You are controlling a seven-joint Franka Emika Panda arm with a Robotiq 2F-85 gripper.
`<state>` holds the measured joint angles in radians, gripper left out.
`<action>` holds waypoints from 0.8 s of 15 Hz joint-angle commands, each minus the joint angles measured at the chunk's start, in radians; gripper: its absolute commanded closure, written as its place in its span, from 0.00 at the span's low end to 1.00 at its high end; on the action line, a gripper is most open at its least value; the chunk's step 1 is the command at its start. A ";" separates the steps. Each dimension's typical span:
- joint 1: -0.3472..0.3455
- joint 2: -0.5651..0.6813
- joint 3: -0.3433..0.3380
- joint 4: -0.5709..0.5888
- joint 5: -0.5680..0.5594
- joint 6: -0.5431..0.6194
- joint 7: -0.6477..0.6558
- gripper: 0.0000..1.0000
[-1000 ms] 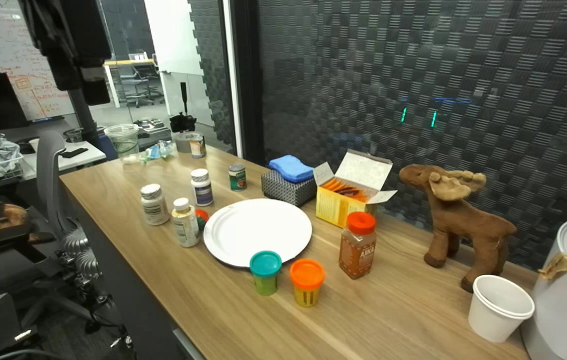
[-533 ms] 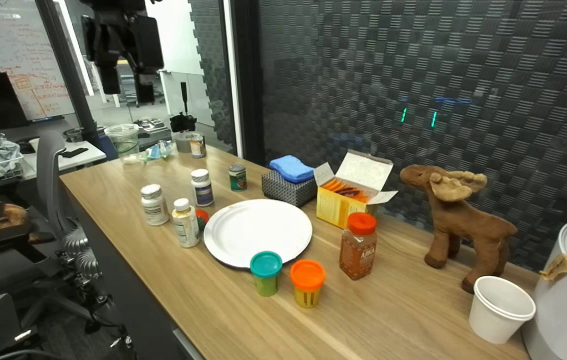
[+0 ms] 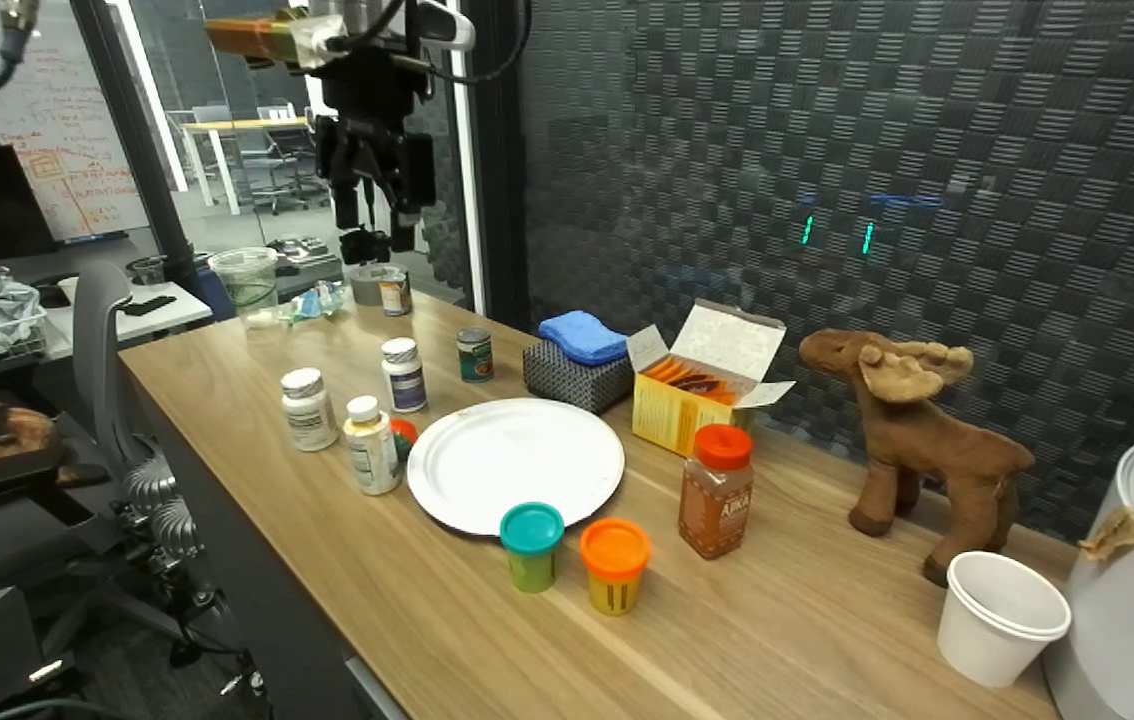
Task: Put the bottles on the tray
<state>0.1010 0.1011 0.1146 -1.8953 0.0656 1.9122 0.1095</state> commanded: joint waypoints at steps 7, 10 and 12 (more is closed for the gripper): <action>0.067 0.303 -0.004 0.300 0.002 -0.015 0.134 0.00; 0.074 0.370 -0.013 0.344 -0.007 0.011 0.147 0.00; 0.073 0.410 -0.017 0.368 0.006 0.024 0.159 0.00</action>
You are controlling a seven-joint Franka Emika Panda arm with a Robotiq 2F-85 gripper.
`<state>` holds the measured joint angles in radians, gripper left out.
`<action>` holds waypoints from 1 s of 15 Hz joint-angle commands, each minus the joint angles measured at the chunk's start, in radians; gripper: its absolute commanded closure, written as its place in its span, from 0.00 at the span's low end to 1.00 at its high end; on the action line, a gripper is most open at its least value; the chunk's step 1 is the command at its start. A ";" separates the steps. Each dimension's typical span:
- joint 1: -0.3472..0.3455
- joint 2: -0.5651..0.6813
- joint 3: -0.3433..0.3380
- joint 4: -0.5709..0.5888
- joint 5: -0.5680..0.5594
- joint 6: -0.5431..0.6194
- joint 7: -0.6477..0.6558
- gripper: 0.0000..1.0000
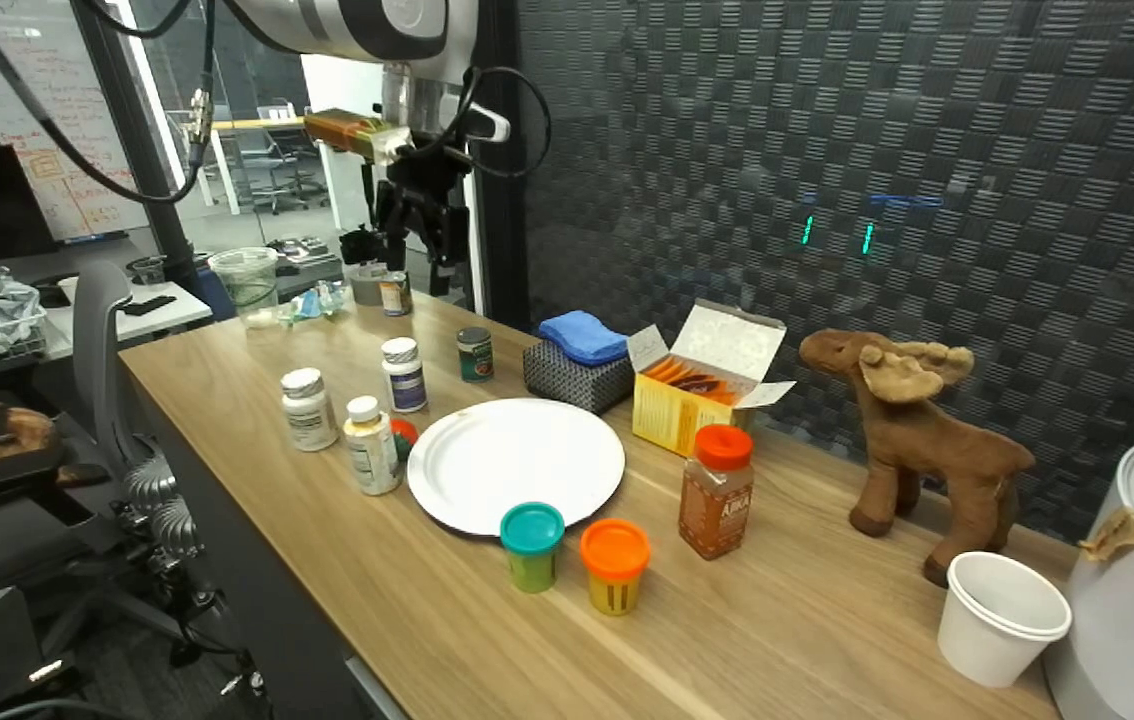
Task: Put the bottles on the tray
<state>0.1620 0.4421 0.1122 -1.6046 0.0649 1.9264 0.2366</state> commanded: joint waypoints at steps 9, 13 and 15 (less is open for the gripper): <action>0.015 0.148 -0.027 0.091 0.006 0.111 0.046 0.00; 0.012 0.186 -0.026 0.128 0.009 0.095 0.035 0.00; 0.014 0.208 -0.027 0.147 0.005 0.094 0.035 0.00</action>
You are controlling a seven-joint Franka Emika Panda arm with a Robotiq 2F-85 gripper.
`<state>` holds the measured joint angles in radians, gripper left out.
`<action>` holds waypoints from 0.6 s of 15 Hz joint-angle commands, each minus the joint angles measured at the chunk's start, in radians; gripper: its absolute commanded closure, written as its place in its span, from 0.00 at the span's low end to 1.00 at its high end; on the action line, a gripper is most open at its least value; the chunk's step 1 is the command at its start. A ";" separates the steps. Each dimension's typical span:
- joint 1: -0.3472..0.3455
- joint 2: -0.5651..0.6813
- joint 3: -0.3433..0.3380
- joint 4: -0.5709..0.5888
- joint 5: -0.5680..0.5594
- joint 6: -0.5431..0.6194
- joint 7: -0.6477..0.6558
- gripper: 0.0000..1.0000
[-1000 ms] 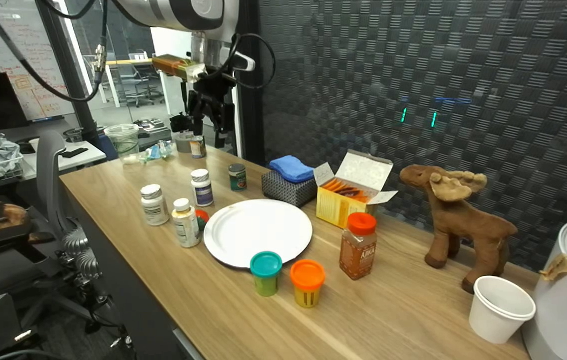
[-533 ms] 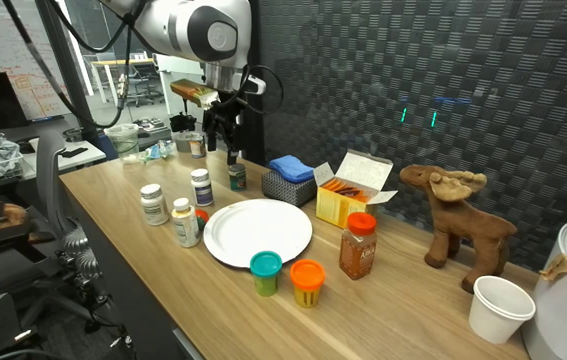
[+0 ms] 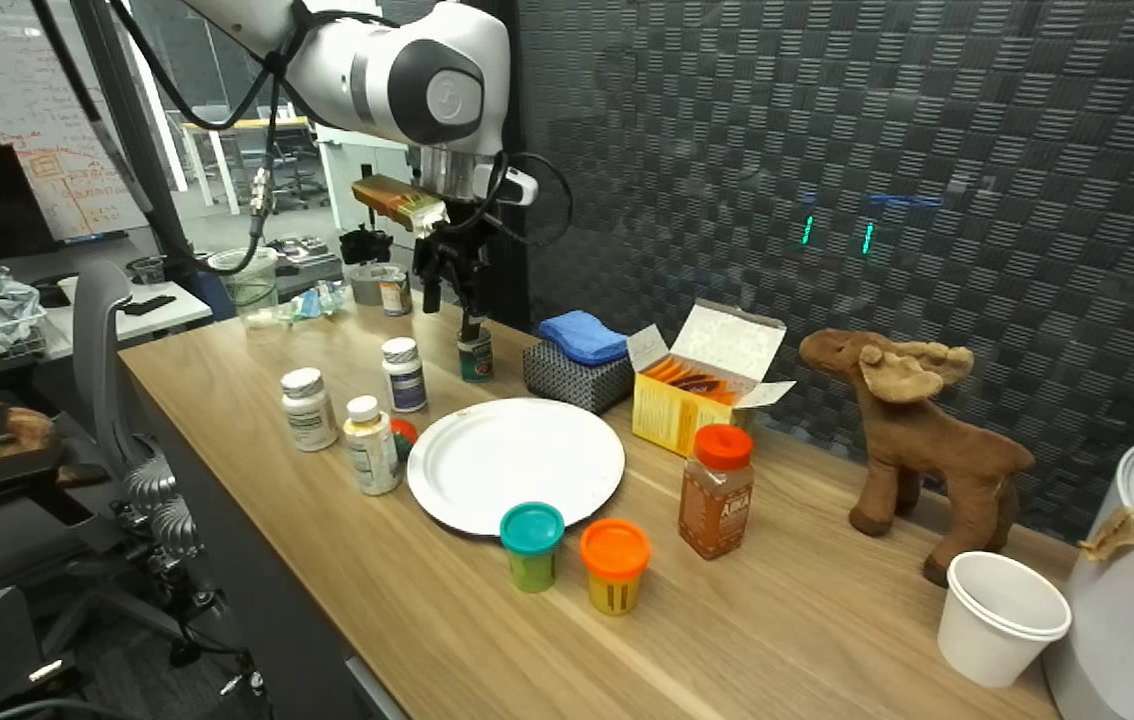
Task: Put the bottles on the tray
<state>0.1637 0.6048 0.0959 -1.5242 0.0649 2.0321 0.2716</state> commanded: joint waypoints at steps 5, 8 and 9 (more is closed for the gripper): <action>0.018 0.089 -0.019 0.108 -0.004 -0.013 0.009 0.00; 0.023 0.111 -0.026 0.133 -0.010 -0.009 0.013 0.00; 0.025 0.116 -0.029 0.137 -0.012 -0.007 0.018 0.00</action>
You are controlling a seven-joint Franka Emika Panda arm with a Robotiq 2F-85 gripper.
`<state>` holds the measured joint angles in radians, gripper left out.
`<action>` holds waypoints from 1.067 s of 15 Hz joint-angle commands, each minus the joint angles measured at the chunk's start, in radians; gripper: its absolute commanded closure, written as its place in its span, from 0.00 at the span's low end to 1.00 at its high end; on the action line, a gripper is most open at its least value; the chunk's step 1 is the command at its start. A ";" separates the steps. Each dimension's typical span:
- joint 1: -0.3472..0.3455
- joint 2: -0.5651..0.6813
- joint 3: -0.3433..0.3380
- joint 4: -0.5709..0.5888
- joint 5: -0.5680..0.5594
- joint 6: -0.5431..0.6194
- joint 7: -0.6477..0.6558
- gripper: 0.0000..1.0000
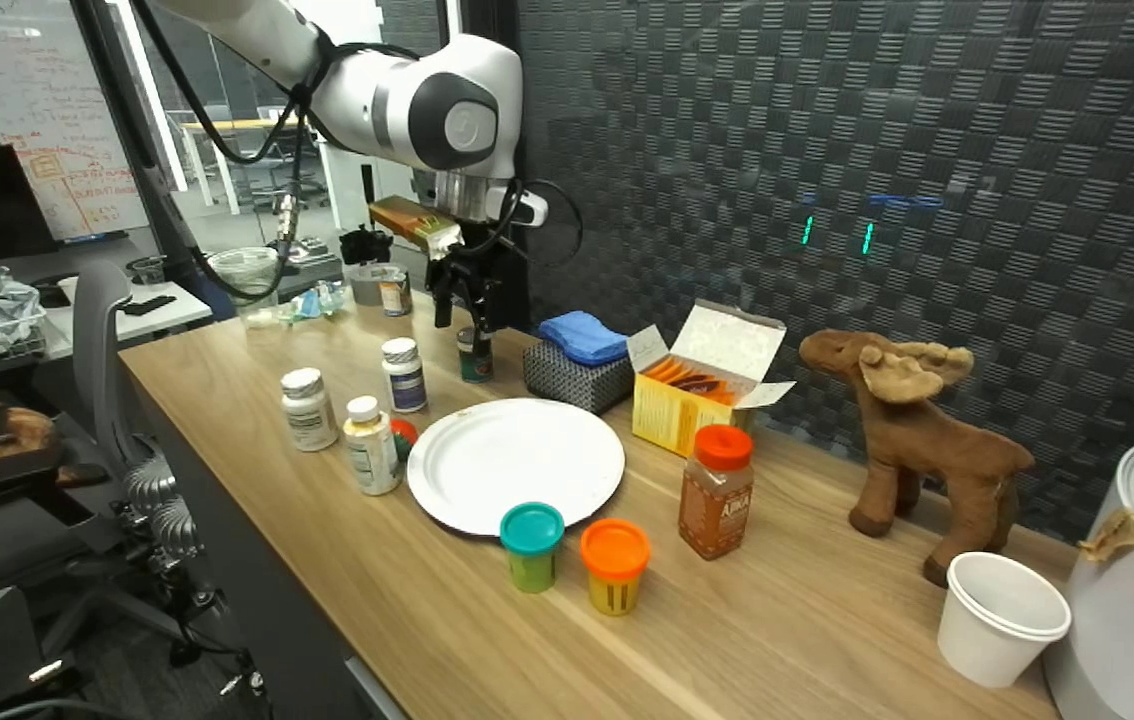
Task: Put the bottles on the tray
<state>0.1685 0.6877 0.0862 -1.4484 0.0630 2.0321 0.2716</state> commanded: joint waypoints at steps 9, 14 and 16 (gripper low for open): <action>0.038 0.034 -0.042 0.064 -0.025 0.006 0.045 0.73; 0.047 -0.048 -0.053 -0.009 -0.042 0.052 0.062 0.82; 0.043 -0.114 -0.059 -0.068 -0.045 0.095 0.070 0.82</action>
<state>0.1998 0.6858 0.0470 -1.4187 0.0386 2.0707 0.3111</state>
